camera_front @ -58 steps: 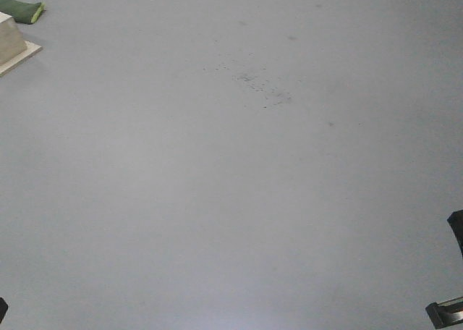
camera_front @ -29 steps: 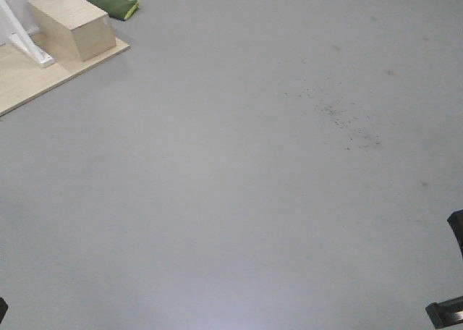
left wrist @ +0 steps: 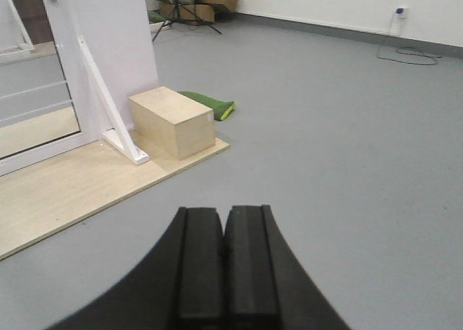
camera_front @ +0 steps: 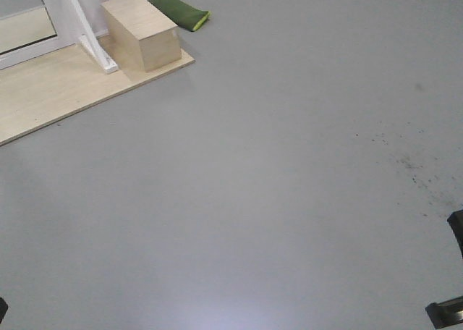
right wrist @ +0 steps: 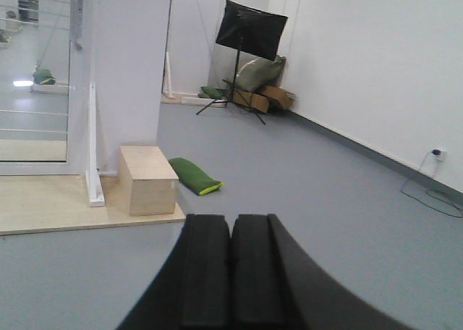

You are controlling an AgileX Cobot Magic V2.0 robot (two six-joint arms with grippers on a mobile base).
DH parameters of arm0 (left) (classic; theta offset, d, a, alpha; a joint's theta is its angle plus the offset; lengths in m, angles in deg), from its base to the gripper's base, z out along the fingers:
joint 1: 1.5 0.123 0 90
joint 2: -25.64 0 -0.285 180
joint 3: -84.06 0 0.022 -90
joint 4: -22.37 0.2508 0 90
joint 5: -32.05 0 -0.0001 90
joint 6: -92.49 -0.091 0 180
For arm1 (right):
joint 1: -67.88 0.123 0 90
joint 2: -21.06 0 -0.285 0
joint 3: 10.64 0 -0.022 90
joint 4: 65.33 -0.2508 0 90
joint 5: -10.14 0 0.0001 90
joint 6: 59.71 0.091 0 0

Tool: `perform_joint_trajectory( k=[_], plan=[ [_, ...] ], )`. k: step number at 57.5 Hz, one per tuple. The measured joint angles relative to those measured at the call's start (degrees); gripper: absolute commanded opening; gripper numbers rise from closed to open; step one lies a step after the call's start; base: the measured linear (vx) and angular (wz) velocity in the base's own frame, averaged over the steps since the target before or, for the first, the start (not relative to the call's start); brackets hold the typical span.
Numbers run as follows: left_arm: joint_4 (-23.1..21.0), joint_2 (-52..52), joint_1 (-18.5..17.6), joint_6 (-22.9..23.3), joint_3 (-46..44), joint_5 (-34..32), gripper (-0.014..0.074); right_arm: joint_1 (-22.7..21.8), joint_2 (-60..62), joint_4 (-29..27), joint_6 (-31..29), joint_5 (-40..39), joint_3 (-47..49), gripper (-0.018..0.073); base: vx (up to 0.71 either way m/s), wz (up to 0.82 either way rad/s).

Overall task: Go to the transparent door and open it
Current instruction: 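Drive the base across the floor toward the glass sliding door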

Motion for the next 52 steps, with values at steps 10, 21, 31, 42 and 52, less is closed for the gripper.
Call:
perform_joint_trajectory(
  k=[10, 21, 31, 42, 52],
  plan=[
    [0.0, 0.0, 0.0, 0.0, 0.0, 0.0, 0.0003, 0.0, 0.0, 0.0, 0.0, 0.0, 0.0, 0.0002, 0.47, 0.42],
    [0.0, 0.0, 0.0, 0.0, 0.0, 0.0, 0.0003, 0.0, 0.0, 0.0, 0.0, 0.0, 0.0, 0.0002, 0.49, 0.46],
    [0.0, 0.0, 0.0, 0.0, 0.0, 0.0, 0.0003, 0.0, 0.0, 0.0, 0.0, 0.0, 0.0, 0.0002, 0.51, 0.5],
    [0.0, 0.0, 0.0, 0.0, 0.0, 0.0, 0.0003, 0.0, 0.0, 0.0, 0.0, 0.0, 0.0, 0.0002, 0.52, 0.47],
    [0.0, 0.0, 0.0, 0.0, 0.0, 0.0, 0.0003, 0.0, 0.0, 0.0, 0.0, 0.0, 0.0, 0.0002, 0.53, 0.41]
  ],
)
